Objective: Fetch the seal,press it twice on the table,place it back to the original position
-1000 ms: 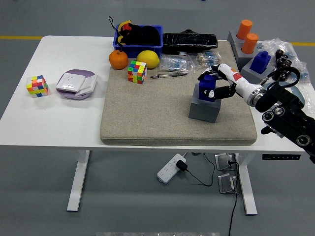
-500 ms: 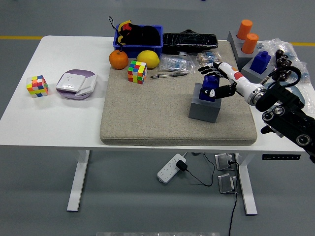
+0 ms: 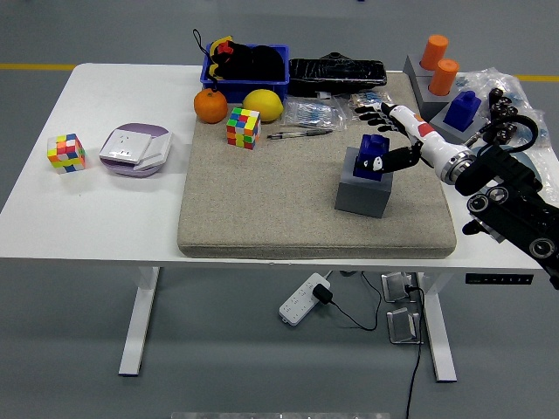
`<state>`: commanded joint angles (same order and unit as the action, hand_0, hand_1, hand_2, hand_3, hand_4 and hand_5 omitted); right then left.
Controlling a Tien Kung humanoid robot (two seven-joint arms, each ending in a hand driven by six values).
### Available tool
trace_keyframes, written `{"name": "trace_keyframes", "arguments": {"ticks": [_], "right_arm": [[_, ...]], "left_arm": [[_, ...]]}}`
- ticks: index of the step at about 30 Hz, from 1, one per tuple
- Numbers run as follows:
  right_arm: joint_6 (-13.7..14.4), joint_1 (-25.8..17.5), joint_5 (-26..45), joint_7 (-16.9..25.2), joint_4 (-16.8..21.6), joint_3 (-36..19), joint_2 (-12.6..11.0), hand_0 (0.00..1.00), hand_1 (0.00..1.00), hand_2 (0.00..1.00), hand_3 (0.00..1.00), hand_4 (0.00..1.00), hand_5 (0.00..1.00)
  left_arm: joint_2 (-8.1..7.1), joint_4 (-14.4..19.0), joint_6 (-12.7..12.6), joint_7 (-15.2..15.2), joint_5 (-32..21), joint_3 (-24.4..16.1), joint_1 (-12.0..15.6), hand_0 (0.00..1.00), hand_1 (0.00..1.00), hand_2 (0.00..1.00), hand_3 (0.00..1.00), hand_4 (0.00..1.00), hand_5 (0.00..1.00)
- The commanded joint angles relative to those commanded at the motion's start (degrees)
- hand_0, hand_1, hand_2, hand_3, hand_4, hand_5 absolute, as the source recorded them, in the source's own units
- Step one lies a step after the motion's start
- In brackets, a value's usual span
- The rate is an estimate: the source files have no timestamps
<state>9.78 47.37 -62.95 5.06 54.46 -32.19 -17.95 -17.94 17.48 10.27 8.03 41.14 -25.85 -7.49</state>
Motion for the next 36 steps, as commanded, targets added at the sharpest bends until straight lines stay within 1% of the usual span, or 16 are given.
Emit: {"name": "trace_keyframes", "arguments": {"ticks": [1, 2, 7, 8, 10, 13, 14, 17, 20, 25, 26, 31, 32, 34, 36], "right_arm": [[-0.03, -0.12, 0.00, -0.02, 0.24, -0.34, -0.06, 0.913, 0.899, 0.901, 0.908, 0.998, 0.017], [-0.05, -0.37, -0.25, -0.19, 0.71, -0.99, -0.21, 0.962, 0.937, 0.933, 0.955, 0.998, 0.224], [-0.28, -2.21, -1.20, -0.83, 2.96, -4.47, -1.11, 0.962, 0.937, 0.933, 0.955, 0.998, 0.224], [-0.45, -2.61, -1.21, -0.96, 3.32, -5.15, -1.31, 0.967, 0.947, 0.944, 0.963, 0.998, 0.386], [-1.05, -3.93, 0.05, -0.95, 4.22, -7.30, -2.01, 0.967, 0.947, 0.944, 0.963, 0.998, 0.386], [-1.01, -5.86, -0.09, -0.81, 5.05, -10.56, -2.90, 0.967, 0.947, 0.944, 0.963, 0.998, 0.386], [-0.94, -6.55, -0.26, -0.83, 5.39, -11.76, -3.32, 0.976, 0.964, 0.959, 0.970, 0.998, 0.502], [-0.89, -8.31, -1.11, -1.18, 6.44, -14.69, -4.45, 0.976, 0.964, 0.959, 0.970, 0.998, 0.502], [-1.44, -10.37, -1.79, -1.88, 7.37, -17.84, -5.45, 0.977, 0.964, 0.960, 0.971, 0.998, 0.510], [-1.96, -13.78, -1.73, -2.33, 8.26, -22.48, -6.91, 0.977, 0.964, 0.960, 0.971, 0.998, 0.510], [-2.05, -14.36, -1.57, -2.40, 8.42, -23.17, -7.19, 0.977, 0.959, 0.955, 0.968, 0.998, 0.529], [-2.00, -17.69, -1.38, -2.50, 9.89, -27.17, -9.01, 0.977, 0.959, 0.955, 0.968, 0.998, 0.529], [-2.01, -18.21, -1.40, -2.59, 10.12, -27.80, -9.25, 0.974, 0.943, 0.933, 0.934, 0.998, 0.666], [-1.92, -19.48, -1.76, -2.52, 10.71, -29.21, -9.53, 0.974, 0.943, 0.933, 0.934, 0.998, 0.666], [-0.78, -21.24, -1.50, -1.20, 11.34, -31.02, -9.89, 0.974, 0.943, 0.933, 0.934, 0.998, 0.666]], "left_arm": [[0.00, 0.00, 0.01, 0.00, 0.01, -0.01, -0.01, 0.829, 0.796, 0.762, 0.814, 0.747, 0.314], [0.00, 0.01, -0.01, -0.01, 0.02, -0.02, -0.04, 0.829, 0.796, 0.763, 0.815, 0.747, 0.314], [-0.03, 0.04, -0.04, -0.02, 0.08, 0.05, -0.13, 0.829, 0.796, 0.763, 0.815, 0.747, 0.314], [-0.04, 0.03, -0.04, -0.01, 0.08, 0.09, -0.12, 0.829, 0.796, 0.762, 0.815, 0.747, 0.314], [-0.07, 0.00, -0.09, -0.01, 0.02, 0.18, -0.08, 0.829, 0.796, 0.762, 0.815, 0.747, 0.314], [-0.12, -0.08, -0.09, 0.02, -0.02, 0.32, 0.03, 0.829, 0.796, 0.762, 0.815, 0.747, 0.314], [-0.14, -0.10, -0.08, 0.03, 0.01, 0.34, 0.08, 0.827, 0.797, 0.763, 0.815, 0.747, 0.314], [-0.20, -0.14, -0.10, 0.02, 0.09, 0.33, 0.12, 0.827, 0.797, 0.763, 0.815, 0.747, 0.314], [-0.24, -0.12, -0.14, 0.00, 0.18, 0.23, 0.16, 0.829, 0.797, 0.763, 0.815, 0.747, 0.314], [-0.21, -0.09, -0.18, -0.03, 0.25, 0.06, 0.37, 0.829, 0.797, 0.763, 0.815, 0.747, 0.314], [-0.21, -0.11, -0.18, -0.02, 0.25, 0.05, 0.45, 0.828, 0.798, 0.763, 0.814, 0.747, 0.314], [-0.25, -0.18, -0.22, -0.05, 0.47, -0.49, 0.60, 0.828, 0.798, 0.763, 0.814, 0.747, 0.314], [-0.25, -0.21, -0.24, -0.06, 0.48, -0.56, 0.61, 0.827, 0.797, 0.762, 0.814, 0.747, 0.314], [-0.26, -0.27, -0.26, -0.05, 0.50, -0.66, 0.61, 0.827, 0.797, 0.762, 0.814, 0.747, 0.314], [-0.25, -0.27, -0.29, -0.07, 0.58, -0.84, 0.62, 0.827, 0.797, 0.762, 0.814, 0.747, 0.314]]}}
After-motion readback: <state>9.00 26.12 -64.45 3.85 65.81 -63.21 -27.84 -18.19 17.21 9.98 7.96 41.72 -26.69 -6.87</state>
